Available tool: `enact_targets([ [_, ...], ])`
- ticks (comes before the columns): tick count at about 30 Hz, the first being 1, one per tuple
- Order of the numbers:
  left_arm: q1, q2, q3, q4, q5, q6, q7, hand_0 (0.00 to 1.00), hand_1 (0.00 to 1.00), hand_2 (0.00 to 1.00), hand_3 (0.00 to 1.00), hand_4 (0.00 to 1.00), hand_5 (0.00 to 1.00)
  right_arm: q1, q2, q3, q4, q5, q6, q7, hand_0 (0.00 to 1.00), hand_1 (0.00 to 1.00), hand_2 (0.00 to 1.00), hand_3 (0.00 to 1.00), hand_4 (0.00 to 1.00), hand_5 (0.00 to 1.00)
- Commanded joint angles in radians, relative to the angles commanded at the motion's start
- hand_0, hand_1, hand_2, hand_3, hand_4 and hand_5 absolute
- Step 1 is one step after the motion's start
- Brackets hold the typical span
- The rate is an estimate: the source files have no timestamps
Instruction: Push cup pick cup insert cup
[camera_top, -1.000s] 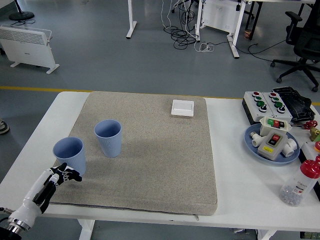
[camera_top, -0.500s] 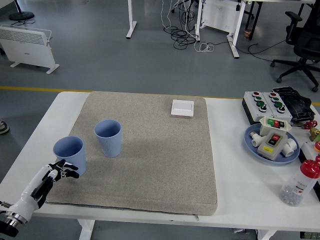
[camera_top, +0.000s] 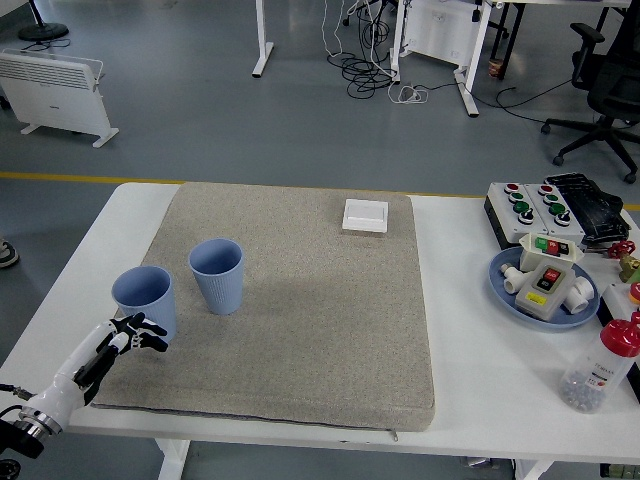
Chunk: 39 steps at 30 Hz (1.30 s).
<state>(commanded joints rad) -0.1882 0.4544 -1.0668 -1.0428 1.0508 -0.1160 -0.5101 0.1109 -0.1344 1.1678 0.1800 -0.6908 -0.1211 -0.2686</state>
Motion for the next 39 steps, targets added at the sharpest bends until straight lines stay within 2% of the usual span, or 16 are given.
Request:
enact_targets([
  [2, -0.021, 0.001, 0.012, 0.027, 0.022, 0.000, -0.002, 0.626, 0.520, 0.503, 0.512, 0.588, 0.998, 0.000, 0.000, 0.000, 0.000, -0.001, 0.000, 0.000, 0.724, 0.647, 0.644, 0.573, 0.119, 0.469],
  [9, -0.050, 0.004, 0.025, 0.049, 0.041, 0.003, -0.009, 0.639, 0.522, 0.504, 0.512, 0.588, 0.998, -0.001, 0.000, -0.001, 0.000, 0.000, 0.000, 0.000, 0.724, 0.647, 0.644, 0.574, 0.119, 0.467],
  [15, -0.090, 0.011, 0.039, 0.083, 0.078, 0.007, 0.008, 0.648, 0.525, 0.505, 0.513, 0.588, 0.998, 0.000, 0.000, -0.001, 0.000, -0.002, 0.000, 0.000, 0.724, 0.647, 0.643, 0.574, 0.120, 0.468],
  [21, -0.123, 0.011, 0.046, 0.100, 0.059, 0.006, 0.003, 0.654, 0.529, 0.507, 0.514, 0.588, 0.998, 0.001, 0.001, -0.002, 0.000, 0.000, 0.000, 0.000, 0.724, 0.648, 0.644, 0.574, 0.119, 0.466],
  [29, -0.181, -0.002, 0.083, 0.151, 0.012, -0.006, 0.009, 0.672, 0.538, 0.514, 0.513, 0.586, 0.998, 0.002, 0.002, -0.003, 0.000, -0.001, 0.000, 0.000, 0.724, 0.648, 0.644, 0.574, 0.120, 0.467],
  [35, -0.202, -0.018, 0.085, 0.184, -0.020, -0.013, 0.001, 0.682, 0.543, 0.515, 0.513, 0.584, 0.998, 0.001, 0.002, -0.004, 0.000, -0.002, 0.000, 0.000, 0.724, 0.647, 0.644, 0.574, 0.120, 0.468],
  [39, -0.220, -0.024, 0.092, 0.215, -0.029, -0.019, 0.017, 0.682, 0.543, 0.515, 0.513, 0.584, 0.998, 0.001, 0.003, -0.001, 0.000, -0.006, 0.001, 0.000, 0.724, 0.647, 0.644, 0.574, 0.120, 0.468],
])
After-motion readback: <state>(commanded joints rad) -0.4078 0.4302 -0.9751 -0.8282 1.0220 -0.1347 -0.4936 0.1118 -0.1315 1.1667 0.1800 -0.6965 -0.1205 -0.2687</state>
